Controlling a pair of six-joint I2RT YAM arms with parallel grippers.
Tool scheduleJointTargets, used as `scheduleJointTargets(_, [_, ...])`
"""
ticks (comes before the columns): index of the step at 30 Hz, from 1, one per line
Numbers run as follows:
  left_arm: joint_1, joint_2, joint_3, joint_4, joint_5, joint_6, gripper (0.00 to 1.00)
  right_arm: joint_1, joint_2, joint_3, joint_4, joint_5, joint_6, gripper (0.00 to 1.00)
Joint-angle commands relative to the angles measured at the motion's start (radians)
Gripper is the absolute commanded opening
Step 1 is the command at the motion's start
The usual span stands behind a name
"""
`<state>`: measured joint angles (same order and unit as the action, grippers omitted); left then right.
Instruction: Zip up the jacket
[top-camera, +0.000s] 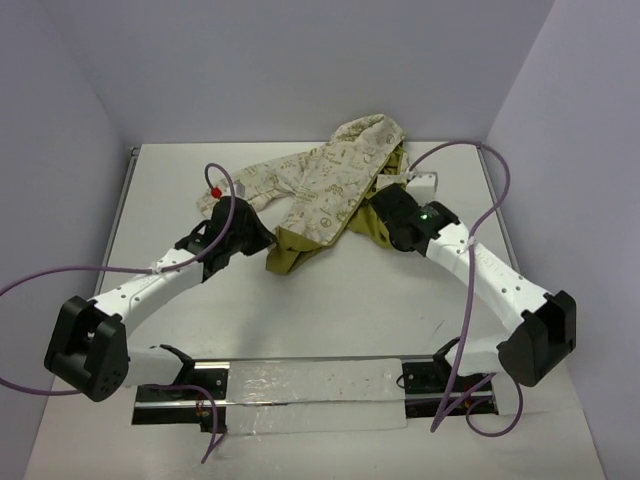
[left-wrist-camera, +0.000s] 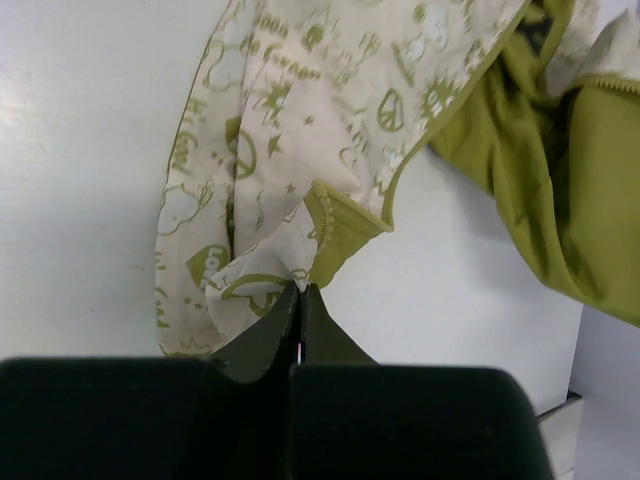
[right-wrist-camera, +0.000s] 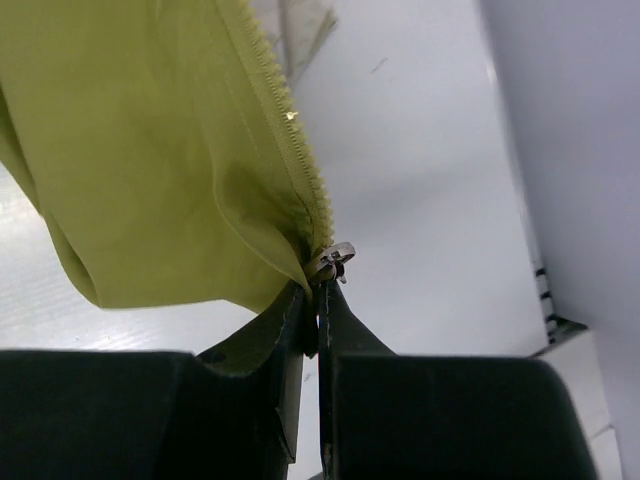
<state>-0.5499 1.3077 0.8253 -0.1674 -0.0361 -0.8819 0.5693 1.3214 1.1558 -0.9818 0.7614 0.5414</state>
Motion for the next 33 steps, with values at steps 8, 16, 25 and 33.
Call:
scheduleJointTargets(8, [0.189,0.011,0.72,-0.129,0.022,0.165,0.0,-0.16,-0.133,0.601,-0.1,-0.011,-0.114,0.0])
scheduleJointTargets(16, [0.428,0.129,1.172,-0.264,0.096,0.154,0.0,-0.354,0.056,1.068,-0.191,-0.057,-0.235,0.01])
scheduleJointTargets(25, [0.524,0.512,1.457,-0.418,0.2,0.148,0.0,-0.486,0.302,1.07,-0.041,-0.161,-0.272,0.0])
scheduleJointTargets(33, [0.548,0.706,1.676,-0.348,0.258,0.143,0.0,-0.512,0.511,1.328,0.038,-0.138,-0.24,0.0])
